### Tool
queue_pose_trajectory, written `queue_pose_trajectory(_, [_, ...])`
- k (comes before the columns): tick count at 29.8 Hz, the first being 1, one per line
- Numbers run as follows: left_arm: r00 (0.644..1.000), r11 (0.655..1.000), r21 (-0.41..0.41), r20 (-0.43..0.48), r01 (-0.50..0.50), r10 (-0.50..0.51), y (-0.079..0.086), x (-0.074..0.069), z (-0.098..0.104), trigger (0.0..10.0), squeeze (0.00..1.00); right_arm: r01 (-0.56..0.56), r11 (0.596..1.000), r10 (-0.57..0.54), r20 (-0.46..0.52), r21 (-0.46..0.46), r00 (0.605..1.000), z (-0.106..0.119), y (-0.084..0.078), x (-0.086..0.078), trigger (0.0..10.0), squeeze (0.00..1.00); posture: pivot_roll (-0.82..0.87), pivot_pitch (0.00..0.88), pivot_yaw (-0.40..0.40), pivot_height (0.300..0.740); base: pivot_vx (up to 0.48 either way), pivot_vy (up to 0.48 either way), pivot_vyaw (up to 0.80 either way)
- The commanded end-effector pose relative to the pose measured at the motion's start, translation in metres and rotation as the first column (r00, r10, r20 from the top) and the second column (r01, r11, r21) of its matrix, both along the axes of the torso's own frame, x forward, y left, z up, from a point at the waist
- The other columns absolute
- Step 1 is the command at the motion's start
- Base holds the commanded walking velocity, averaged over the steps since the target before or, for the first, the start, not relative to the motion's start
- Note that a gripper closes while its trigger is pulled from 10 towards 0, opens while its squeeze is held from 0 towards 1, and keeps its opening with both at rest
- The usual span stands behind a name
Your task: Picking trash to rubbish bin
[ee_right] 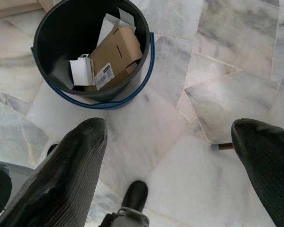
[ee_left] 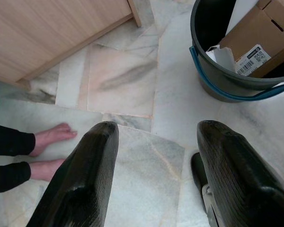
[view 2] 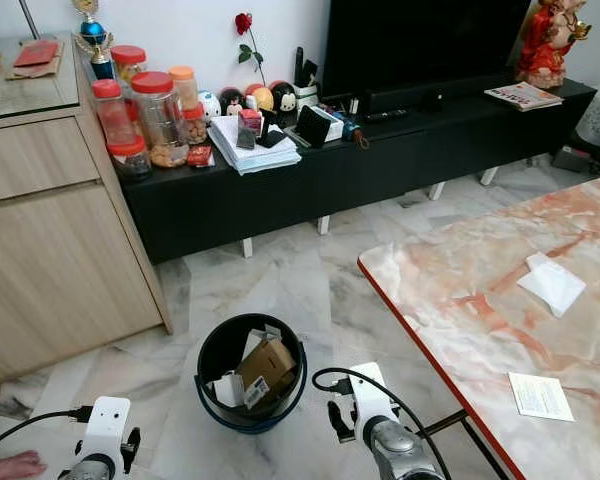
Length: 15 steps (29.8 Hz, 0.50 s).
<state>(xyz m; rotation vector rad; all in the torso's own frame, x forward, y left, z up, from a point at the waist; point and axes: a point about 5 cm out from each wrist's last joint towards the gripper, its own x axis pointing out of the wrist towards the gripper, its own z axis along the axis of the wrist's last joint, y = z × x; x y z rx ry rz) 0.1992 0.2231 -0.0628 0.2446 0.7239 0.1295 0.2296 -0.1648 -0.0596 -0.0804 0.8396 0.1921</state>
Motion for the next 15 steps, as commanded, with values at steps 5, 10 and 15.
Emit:
queue_pose_trajectory(5, [1.000, 1.000, 0.000, -0.019, -0.012, 0.012, 0.0031, -0.0024, -0.0013, 10.0, 0.00, 0.011, 1.000, -0.011, 0.001, 0.008, 1.000, -0.0003, 0.0008, -0.0004, 10.0, 0.00, 0.00, 0.000, -0.027, 0.740, 0.000, 0.000, 0.00])
queue_pose_trajectory(10, [1.000, 1.000, 0.000, -0.021, -0.010, 0.010, 0.0034, -0.0025, -0.0014, 10.0, 0.00, 0.011, 1.000, -0.011, 0.003, 0.015, 1.000, -0.0003, 0.0017, -0.0004, 10.0, 0.00, 0.00, 0.000, -0.026, 0.740, 0.000, 0.000, 0.00])
queue_pose_trajectory(15, [1.000, 1.000, 0.000, -0.025, -0.010, 0.010, 0.0034, -0.0039, -0.0021, 10.0, 0.00, 0.007, 1.000, -0.007, 0.002, 0.016, 1.000, -0.0006, 0.0022, -0.0009, 10.0, 0.00, -0.01, 0.000, -0.025, 0.740, 0.000, 0.000, 0.00])
